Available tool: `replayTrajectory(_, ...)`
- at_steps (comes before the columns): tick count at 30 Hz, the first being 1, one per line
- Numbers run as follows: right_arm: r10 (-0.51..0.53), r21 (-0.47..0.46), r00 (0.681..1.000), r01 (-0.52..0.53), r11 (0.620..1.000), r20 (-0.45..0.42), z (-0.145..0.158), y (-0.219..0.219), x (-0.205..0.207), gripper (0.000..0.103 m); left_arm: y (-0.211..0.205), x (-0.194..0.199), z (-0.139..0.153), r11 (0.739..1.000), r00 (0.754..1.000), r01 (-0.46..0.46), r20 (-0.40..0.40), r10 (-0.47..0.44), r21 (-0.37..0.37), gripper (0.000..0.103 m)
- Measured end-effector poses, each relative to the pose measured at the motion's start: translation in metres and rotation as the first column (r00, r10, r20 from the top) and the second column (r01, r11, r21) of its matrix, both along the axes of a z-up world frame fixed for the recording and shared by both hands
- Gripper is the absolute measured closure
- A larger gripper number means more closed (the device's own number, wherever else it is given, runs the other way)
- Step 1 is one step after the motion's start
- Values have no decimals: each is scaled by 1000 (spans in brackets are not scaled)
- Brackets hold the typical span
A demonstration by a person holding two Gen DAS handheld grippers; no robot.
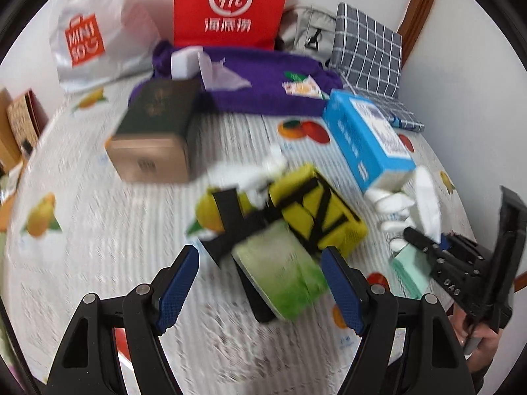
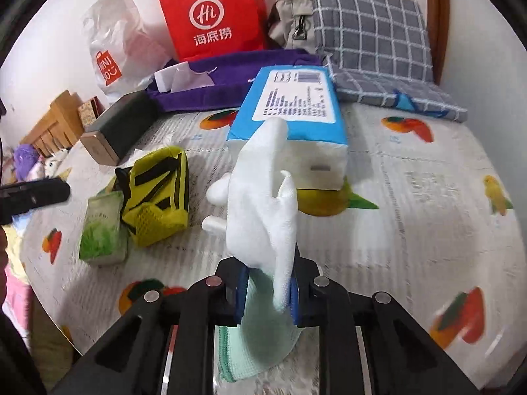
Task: Organize soft objects
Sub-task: 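Lift the white glove with the right tool while the left tool grasps the green tissue packet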
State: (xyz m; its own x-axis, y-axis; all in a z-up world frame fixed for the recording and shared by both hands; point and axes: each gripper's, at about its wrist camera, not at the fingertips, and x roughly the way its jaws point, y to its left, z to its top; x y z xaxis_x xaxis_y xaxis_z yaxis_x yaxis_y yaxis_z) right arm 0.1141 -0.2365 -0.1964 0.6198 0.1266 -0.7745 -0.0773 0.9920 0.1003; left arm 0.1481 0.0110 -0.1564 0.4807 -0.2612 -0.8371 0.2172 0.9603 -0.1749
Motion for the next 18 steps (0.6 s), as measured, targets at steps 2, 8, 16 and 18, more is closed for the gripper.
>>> replayTrajectory(2, -10, 18, 1000, 9, 1000, 12, 4, -4, -7, 83, -2, -4, -5, 1000, 1000, -8, -17, 8, -12, 28)
replayTrajectory(8, -17, 9, 1000, 17, 1000, 26, 10, -7, -23, 83, -19, -4, -20, 999, 998, -44, -52, 45, 18, 28)
replayTrajectory(16, -4, 19, 1000, 3, 1000, 16, 6, -7, -30, 83, -40, 7, -44, 988, 987, -126, -87, 134, 88, 28)
replayTrajectory(18, -8, 21, 1000, 7, 1000, 14, 7, -8, -31, 83, -41, 4, -43, 988, 990, -123, -58, 129, 95, 31)
